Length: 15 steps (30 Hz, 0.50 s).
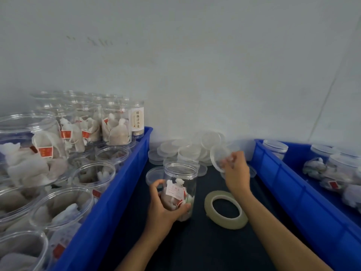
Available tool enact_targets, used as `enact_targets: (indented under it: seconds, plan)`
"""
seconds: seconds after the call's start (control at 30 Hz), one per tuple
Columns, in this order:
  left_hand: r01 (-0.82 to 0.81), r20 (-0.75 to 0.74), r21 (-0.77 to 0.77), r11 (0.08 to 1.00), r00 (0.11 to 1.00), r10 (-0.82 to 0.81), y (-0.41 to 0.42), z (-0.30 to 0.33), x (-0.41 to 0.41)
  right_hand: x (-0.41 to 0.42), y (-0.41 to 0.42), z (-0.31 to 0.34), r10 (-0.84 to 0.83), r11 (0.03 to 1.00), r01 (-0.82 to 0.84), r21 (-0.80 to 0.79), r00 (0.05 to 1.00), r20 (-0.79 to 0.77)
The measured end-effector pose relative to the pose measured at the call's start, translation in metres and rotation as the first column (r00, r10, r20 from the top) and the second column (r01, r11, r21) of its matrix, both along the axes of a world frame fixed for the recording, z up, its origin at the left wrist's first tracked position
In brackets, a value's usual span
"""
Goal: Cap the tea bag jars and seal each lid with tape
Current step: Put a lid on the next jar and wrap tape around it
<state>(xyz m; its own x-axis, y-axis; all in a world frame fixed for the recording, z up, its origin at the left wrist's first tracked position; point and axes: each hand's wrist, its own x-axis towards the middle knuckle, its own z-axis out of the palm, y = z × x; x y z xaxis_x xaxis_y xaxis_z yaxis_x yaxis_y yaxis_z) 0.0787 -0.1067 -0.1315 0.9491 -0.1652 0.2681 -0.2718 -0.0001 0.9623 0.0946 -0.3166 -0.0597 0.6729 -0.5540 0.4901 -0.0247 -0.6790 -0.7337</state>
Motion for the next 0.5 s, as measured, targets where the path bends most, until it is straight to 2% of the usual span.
enact_targets:
  seconds: [0.03, 0.07, 0.13, 0.2, 0.27, 0.3, 0.37, 0.5]
  plan:
    - [-0.018, 0.008, 0.002, 1.000, 1.000, 0.018, 0.000, 0.000, 0.000, -0.012, 0.005, 0.007, 0.084, 0.951, -0.112, 0.290, 0.991, 0.107]
    - [-0.035, 0.020, 0.004, 0.999, 0.999, 0.035, 0.000, 0.000, 0.000, -0.026, 0.006, 0.011, 0.117, 0.837, -0.221, 0.501, 0.966, 0.230]
    - [-0.049, 0.036, 0.002, 0.999, 0.998, 0.049, 0.002, 0.002, -0.001, -0.049, 0.009, 0.005, 0.148, 0.692, -0.333, 0.640, 0.934, 0.326]
    - [-0.038, 0.018, -0.026, 0.999, 0.999, 0.038, 0.002, 0.004, -0.004, -0.061, 0.013, -0.008, 0.156, 0.662, -0.287, 0.692, 0.956, 0.247]
    - [-0.032, -0.003, -0.068, 0.997, 0.999, 0.032, 0.001, 0.004, -0.007, -0.066, 0.020, -0.025, 0.158, 0.752, -0.164, 0.639, 0.985, 0.067]
    - [-0.034, -0.005, -0.084, 0.996, 0.999, 0.034, -0.001, 0.003, -0.008, -0.068, 0.023, -0.032, 0.147, 0.817, -0.108, 0.567, 0.989, -0.024]
    - [-0.032, -0.006, -0.105, 0.994, 0.999, 0.032, -0.003, 0.002, -0.010, -0.072, 0.028, -0.045, 0.109, 0.931, -0.068, 0.358, 0.990, -0.095]
    - [0.002, 0.009, -0.146, 0.989, 1.000, -0.001, -0.005, 0.001, -0.010, -0.076, 0.026, -0.058, 0.025, 1.000, -0.020, 0.023, 0.980, -0.198]
